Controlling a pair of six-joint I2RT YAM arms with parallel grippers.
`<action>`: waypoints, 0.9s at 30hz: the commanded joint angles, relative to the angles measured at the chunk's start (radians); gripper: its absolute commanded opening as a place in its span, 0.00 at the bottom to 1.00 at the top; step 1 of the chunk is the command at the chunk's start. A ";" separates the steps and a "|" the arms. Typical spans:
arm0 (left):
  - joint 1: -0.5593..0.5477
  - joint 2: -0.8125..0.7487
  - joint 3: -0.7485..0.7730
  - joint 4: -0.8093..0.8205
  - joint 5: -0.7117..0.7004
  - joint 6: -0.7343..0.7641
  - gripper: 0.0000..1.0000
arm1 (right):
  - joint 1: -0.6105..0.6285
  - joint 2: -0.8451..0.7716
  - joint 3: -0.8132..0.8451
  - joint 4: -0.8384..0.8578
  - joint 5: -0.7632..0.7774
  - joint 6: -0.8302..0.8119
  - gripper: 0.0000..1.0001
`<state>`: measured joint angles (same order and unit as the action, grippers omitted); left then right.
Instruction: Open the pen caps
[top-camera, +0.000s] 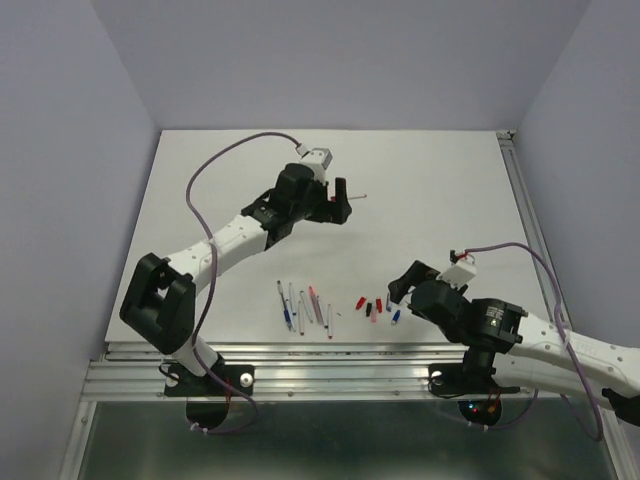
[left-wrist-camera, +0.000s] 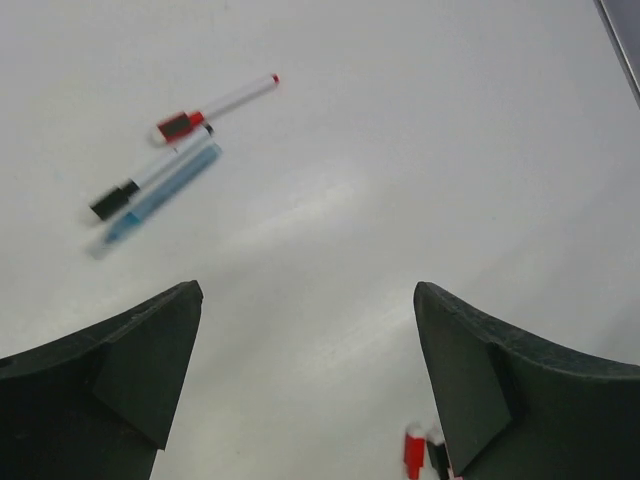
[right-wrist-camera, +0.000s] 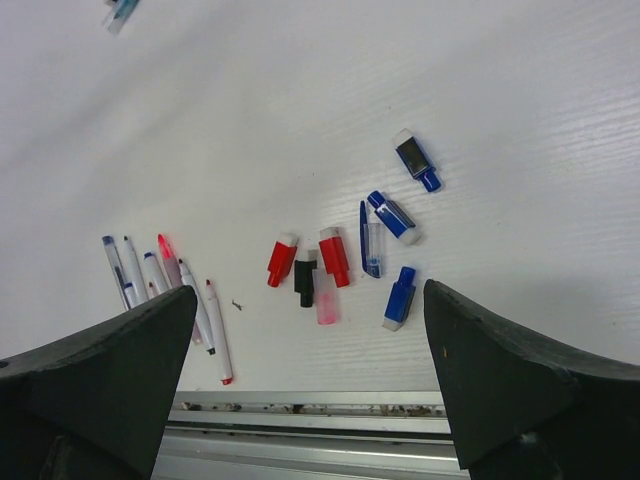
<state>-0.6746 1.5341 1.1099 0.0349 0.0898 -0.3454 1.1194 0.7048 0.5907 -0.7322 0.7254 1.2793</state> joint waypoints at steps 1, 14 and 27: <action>0.050 0.125 0.198 0.014 0.102 0.273 0.99 | 0.000 -0.005 0.009 0.036 0.034 -0.043 1.00; 0.095 0.681 0.918 -0.335 0.186 0.611 0.98 | 0.000 -0.076 -0.012 0.042 0.029 -0.046 1.00; 0.122 0.949 1.185 -0.398 0.237 0.663 0.99 | 0.000 -0.042 -0.014 0.073 -0.023 -0.049 1.00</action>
<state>-0.5549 2.4825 2.2131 -0.3504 0.2890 0.2855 1.1194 0.6521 0.5907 -0.7124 0.6991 1.2407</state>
